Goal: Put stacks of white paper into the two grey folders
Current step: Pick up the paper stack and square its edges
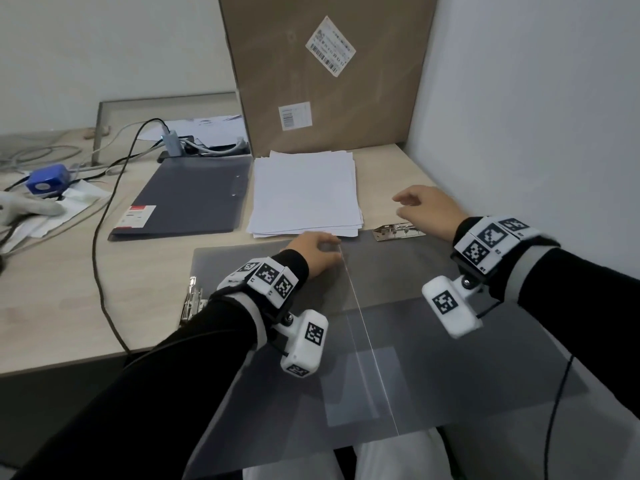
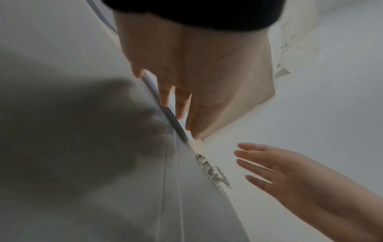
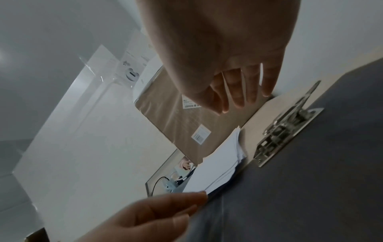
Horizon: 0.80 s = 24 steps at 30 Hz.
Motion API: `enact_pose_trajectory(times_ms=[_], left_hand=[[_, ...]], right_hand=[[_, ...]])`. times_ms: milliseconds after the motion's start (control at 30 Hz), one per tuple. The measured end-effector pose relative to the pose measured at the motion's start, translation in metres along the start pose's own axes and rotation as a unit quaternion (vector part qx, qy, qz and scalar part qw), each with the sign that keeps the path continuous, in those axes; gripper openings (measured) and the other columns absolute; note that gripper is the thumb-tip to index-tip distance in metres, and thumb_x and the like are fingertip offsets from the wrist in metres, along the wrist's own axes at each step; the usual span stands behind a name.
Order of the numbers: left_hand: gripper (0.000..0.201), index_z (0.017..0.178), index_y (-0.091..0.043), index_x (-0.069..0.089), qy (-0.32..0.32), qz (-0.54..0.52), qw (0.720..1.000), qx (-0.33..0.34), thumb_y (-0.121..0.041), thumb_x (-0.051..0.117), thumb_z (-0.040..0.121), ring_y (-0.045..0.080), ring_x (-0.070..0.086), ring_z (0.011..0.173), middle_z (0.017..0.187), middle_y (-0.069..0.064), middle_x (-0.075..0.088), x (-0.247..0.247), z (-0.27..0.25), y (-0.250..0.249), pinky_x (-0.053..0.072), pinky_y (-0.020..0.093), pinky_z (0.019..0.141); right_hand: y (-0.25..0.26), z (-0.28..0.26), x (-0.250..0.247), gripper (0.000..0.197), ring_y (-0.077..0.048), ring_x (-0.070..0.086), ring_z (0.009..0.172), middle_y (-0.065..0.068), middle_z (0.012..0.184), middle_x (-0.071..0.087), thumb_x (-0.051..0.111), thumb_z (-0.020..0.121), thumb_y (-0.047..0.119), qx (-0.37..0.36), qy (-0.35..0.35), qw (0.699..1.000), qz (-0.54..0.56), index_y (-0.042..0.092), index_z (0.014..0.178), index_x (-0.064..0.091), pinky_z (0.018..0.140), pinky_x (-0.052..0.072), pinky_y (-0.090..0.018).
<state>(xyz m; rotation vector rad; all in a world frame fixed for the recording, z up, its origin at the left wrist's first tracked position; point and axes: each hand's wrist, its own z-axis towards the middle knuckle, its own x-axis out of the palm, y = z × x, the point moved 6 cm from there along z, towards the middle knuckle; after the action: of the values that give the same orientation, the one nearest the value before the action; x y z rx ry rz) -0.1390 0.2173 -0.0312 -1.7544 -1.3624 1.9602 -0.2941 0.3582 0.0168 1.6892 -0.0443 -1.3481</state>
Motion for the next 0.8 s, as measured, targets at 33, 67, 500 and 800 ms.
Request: enact_pose_trajectory(times_ms=[33, 67, 500, 800], left_hand=[[0.034, 0.119, -0.014, 0.064, -0.032, -0.021, 0.999, -0.008, -0.016, 0.061, 0.085, 0.019, 0.054, 0.123, 0.129, 0.003, 0.061, -0.011, 0.002, 0.000, 0.037, 0.023, 0.102], [0.032, 0.117, -0.013, 0.065, -0.062, -0.030, 0.997, -0.018, -0.012, 0.057, 0.086, 0.019, 0.055, 0.121, 0.127, 0.003, 0.062, -0.023, 0.006, 0.001, 0.038, 0.023, 0.101], [0.053, 0.141, 0.005, 0.029, -0.110, -0.029, 0.964, -0.240, -0.016, 0.046, 0.096, 0.033, 0.043, 0.132, 0.145, 0.019, 0.041, -0.090, 0.070, 0.050, 0.036, 0.034, 0.104], [0.052, 0.142, 0.001, 0.031, -0.097, 0.005, 0.969, -0.226, -0.020, 0.043, 0.096, 0.029, 0.040, 0.134, 0.148, 0.015, 0.038, -0.092, 0.087, 0.042, 0.033, 0.028, 0.085]], right_hand=[[0.004, 0.007, 0.007, 0.036, -0.021, 0.055, 0.120, -0.007, 0.131, 0.057, 0.055, 0.087, 0.011, 0.010, 0.009, 1.000, 0.008, 0.010, 0.123, 0.059, 0.095, 0.043, -0.028], [0.006, 0.014, 0.015, 0.038, -0.022, 0.056, 0.118, -0.008, 0.132, 0.056, 0.056, 0.087, 0.012, 0.026, 0.021, 0.999, 0.012, 0.010, 0.125, 0.057, 0.090, 0.044, -0.028], [0.014, 0.089, 0.073, 0.072, -0.034, 0.041, 0.133, -0.016, 0.148, 0.035, 0.063, 0.084, 0.022, 0.170, 0.115, 0.973, 0.102, 0.001, 0.143, 0.028, 0.109, 0.037, -0.043], [0.007, 0.103, 0.097, 0.091, -0.026, 0.024, 0.144, -0.006, 0.157, 0.022, 0.067, 0.081, 0.028, 0.177, 0.161, 0.951, 0.194, 0.009, 0.151, 0.011, 0.116, 0.025, -0.041]])
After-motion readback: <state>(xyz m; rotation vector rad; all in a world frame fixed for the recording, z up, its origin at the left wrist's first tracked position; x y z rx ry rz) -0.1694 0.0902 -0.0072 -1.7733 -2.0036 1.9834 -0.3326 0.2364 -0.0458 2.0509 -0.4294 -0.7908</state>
